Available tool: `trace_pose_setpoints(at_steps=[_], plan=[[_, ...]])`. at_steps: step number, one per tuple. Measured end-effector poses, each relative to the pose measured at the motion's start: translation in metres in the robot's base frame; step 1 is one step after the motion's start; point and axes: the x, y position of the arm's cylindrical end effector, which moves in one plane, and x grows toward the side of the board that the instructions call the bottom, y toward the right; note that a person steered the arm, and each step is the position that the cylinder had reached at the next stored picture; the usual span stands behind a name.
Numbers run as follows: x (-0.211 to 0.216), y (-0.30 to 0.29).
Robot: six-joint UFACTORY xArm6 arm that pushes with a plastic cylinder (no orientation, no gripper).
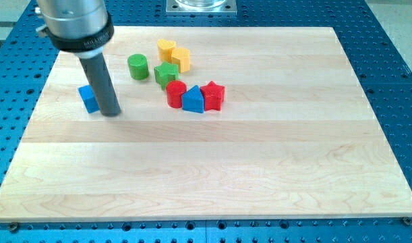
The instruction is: Move the cube to the top left of the board
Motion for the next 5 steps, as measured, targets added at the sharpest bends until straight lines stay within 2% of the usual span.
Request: trace_pose_setpoints(at_steps=[2, 3, 5], plan=[[0.018, -0.029], [-0.030, -0.059], [-0.130, -0.069]])
